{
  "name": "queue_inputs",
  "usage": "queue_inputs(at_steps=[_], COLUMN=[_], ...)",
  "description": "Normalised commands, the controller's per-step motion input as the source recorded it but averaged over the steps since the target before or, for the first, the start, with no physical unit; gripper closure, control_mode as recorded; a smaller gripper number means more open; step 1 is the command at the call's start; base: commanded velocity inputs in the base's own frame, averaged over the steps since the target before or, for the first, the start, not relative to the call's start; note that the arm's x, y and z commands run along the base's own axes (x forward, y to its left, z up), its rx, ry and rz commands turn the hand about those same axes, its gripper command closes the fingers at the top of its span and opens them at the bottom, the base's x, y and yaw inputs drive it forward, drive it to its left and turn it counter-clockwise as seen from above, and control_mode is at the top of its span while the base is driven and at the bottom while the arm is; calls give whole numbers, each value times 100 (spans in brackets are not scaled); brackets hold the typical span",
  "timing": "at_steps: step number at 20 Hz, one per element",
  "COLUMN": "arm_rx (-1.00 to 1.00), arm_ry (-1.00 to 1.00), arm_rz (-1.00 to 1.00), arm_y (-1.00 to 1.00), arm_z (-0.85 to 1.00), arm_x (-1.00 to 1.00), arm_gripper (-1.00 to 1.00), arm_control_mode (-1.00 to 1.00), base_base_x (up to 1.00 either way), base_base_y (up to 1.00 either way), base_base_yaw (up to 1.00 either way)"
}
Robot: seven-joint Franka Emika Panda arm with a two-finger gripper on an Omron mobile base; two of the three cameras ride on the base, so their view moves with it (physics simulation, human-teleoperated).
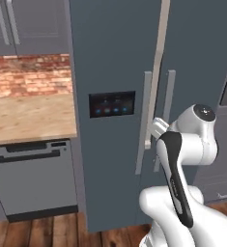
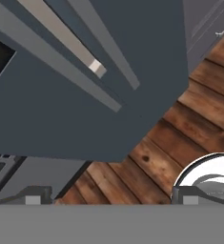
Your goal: Place one of the steaks on the plate and the other in the bowl. Then place the bowl in the fridge.
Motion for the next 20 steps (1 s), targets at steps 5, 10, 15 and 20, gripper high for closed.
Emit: queue_inputs(at_steps=[5,10,15,20], arm_rx=[0,0,0,0], arm_ry=[0,0,0,0], arm_rz=[0,0,0,0], arm_y=[0,0,0,0], arm_z=[0,0,0,0], arm_x=[0,0,0,0], arm_gripper=[-100,-100,-100,-100], arm_control_mode=[100,100,100,100], base_base_x=[-23,-36,-40,-20], base_base_y=[0,0,0,-4], base_base_yaw=[-4,0,0,-6])
